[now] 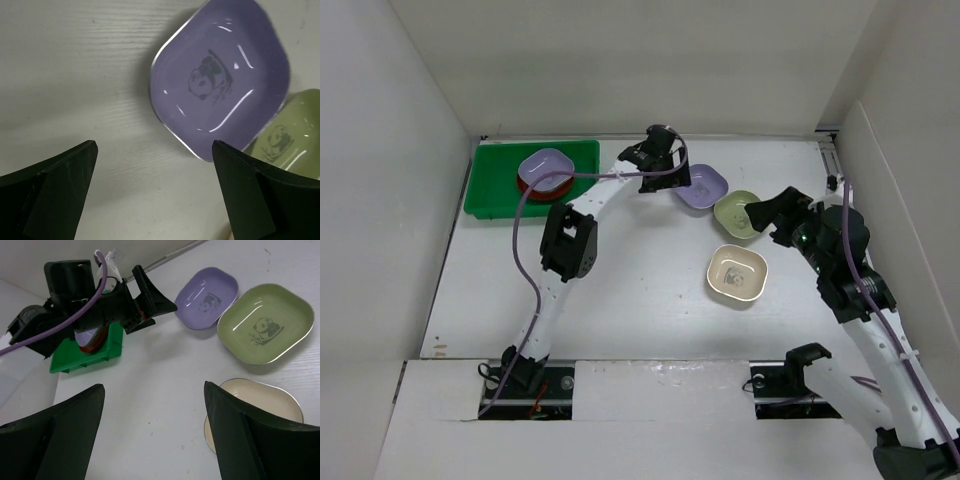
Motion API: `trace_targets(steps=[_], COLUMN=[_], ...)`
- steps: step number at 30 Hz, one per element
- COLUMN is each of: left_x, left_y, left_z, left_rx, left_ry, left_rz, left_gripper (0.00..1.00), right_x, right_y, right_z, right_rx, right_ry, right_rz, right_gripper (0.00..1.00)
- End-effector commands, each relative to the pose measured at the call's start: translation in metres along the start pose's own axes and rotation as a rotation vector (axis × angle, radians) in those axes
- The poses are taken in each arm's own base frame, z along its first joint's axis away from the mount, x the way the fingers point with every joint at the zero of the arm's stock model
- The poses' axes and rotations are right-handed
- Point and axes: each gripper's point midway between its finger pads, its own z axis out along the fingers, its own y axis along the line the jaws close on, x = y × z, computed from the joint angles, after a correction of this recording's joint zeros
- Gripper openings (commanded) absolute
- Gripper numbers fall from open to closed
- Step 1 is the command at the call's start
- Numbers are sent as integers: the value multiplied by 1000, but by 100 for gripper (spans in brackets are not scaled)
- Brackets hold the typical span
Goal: Place the plates into the plastic bin on the countertop
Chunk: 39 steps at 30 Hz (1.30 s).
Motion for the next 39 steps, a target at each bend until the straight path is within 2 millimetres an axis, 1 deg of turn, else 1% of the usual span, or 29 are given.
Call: trace_targets(steps=[1,2,3,5,8,9,10,11,12,13,14,15,16,17,18,19,21,22,25,26,27,29,31,33,34,35,36,37,39], left_x=[-34,-29,-31,-22,-12,-5,1,2,2,4,7,5,9,12,10,5,5,9,10,12,13,2,-13,-26,-40,-54,-64,-82,-98], left_y=[5,11,9,15,15,20,24,24,24,25,27,26,21,25,27,26,30,29,36,40,44,49,56,54,44,53,53,59,70], left_z=[-10,-1,0,11,32,43,49,52,52,57,61,61,61,66,66,64,65,67,70,70,69,59,34,13,-13,-26,-40,-68,-95], left_rx=[25,10,15,1,19,5,-2,-3,-3,-3,-8,-3,2,-14,-25,-28,-76,-93,-127,-148,-166,-217,-276,-280,-256,-253,-238,-215,-197], left_ry=[-94,-93,-101,-79,-54,-34,-22,-21,-21,-21,-13,-21,-17,-15,-23,-40,-55,-55,-53,-49,-48,-89,-143,-184,-217,-238,-253,-283,-309], left_rz=[-40,-41,-41,-50,-49,-49,-49,-49,-61,-61,-72,-72,-74,-74,-74,-75,-67,-59,-57,-56,-54,-80,-88,-92,-108,-131,-144,-182,-212], left_gripper=[98,98,98,98,96,96,94,94,92,91,87,85,83,79,62,52,35,28,20,9,2,0,0,0,0,0,0,0,0], right_x=[12,8,10,14,14,13,11,16,14,17,16,17,17,17,18,18,17,17,17,17,17,16,17,18,18,19,17,18,21], right_y=[-4,-6,-4,-5,-6,-8,-6,-8,-10,-13,-14,-13,-13,-13,-11,-11,-10,-10,-9,-9,-9,-11,-10,-8,-8,-7,-5,-4,-3], right_z=[-1,-3,-4,-3,-6,-6,-8,-7,-7,-6,-6,-6,-6,-6,-7,-7,-9,-9,-9,-9,-9,-9,-9,-9,-9,-10,-9,-10,-9], right_rx=[-4,-3,-14,-16,-19,-20,-25,-27,-19,-14,-13,-21,-22,-22,-29,-29,-34,-34,-42,-42,-42,-35,-42,-52,-53,-61,-67,-75,-87], right_ry=[49,37,45,58,60,60,53,65,59,66,66,72,72,72,77,77,70,70,75,75,75,70,75,82,82,89,81,87,92], right_rz=[-19,-27,-27,-37,-44,-50,-51,-50,-48,-56,-53,-53,-53,-53,-53,-53,-54,-54,-63,-63,-63,-60,-60,-60,-60,-60,-61,-60,-61], right_gripper=[86,86,86,86,86,86,86,86,86,86,86,86,86,86,86,86,86,86,86,86,86,86,86,86,86,86,86,86,86])
